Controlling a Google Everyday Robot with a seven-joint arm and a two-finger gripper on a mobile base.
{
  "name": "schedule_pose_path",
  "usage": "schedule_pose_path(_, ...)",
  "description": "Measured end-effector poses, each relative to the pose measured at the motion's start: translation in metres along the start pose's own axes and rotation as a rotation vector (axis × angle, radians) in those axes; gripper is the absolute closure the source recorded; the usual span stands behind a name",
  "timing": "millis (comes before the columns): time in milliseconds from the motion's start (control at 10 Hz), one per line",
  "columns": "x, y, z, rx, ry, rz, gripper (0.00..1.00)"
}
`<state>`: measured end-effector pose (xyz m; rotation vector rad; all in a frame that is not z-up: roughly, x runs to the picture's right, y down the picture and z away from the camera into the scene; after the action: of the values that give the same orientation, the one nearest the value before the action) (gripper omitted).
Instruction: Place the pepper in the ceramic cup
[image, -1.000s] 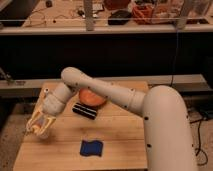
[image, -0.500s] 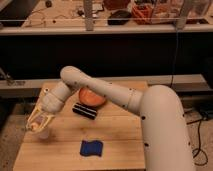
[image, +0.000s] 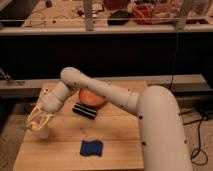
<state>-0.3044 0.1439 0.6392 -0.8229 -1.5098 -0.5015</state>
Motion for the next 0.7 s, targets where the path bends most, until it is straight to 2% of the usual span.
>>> schedule_pose_path(500, 0.018, -0.003, 0.007, 0.013, -0.031, 0.009, 0.98)
schedule_pose_path(700, 0.023, -0.007, 0.007, 0.016, -0.037, 0.011, 0.81)
